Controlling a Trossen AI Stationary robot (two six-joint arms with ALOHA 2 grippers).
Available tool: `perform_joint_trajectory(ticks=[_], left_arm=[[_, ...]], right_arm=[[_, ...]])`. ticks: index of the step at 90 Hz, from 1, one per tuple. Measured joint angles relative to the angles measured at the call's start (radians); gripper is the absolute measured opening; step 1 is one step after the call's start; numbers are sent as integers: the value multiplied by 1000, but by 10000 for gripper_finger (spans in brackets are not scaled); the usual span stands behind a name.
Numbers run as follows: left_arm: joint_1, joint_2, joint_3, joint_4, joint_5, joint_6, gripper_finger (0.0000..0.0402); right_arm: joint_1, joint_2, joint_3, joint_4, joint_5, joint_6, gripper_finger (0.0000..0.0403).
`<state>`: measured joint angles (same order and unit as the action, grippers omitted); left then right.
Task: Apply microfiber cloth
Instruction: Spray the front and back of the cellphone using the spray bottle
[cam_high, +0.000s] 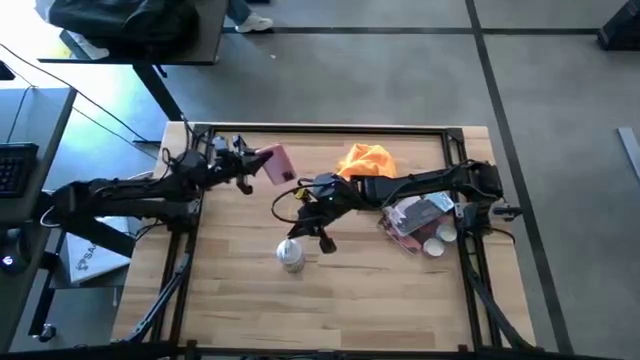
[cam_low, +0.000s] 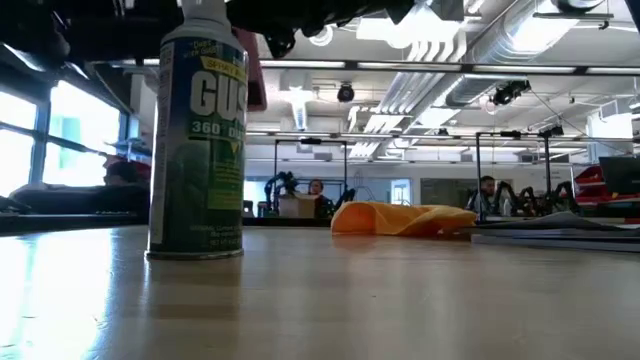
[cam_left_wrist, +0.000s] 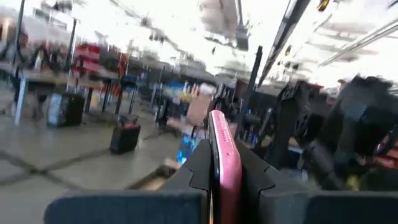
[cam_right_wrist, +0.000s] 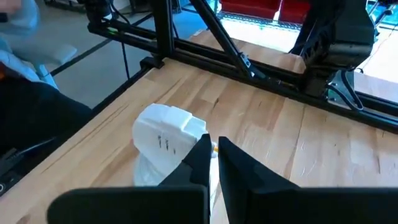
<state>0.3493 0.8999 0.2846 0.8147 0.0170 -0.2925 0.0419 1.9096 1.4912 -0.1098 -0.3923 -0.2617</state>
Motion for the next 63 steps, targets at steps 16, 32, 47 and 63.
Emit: perform_joint_trajectory(ticks=[16,32,47,63], left_arm=[[-27,123,-82,144,14,9,9],[-52,220,-112,275,15,17,8],[-57,307,-114,337,14,37,8],[-57,359,-84,381,40,72,8]], right_arm=[[1,7,-6,-20,29,-8,0],[1,4,-3,-23,37,-9,0],[0,-1,-3,-17,45,-9,0],[0,-39,15,-51,48,-10,0]])
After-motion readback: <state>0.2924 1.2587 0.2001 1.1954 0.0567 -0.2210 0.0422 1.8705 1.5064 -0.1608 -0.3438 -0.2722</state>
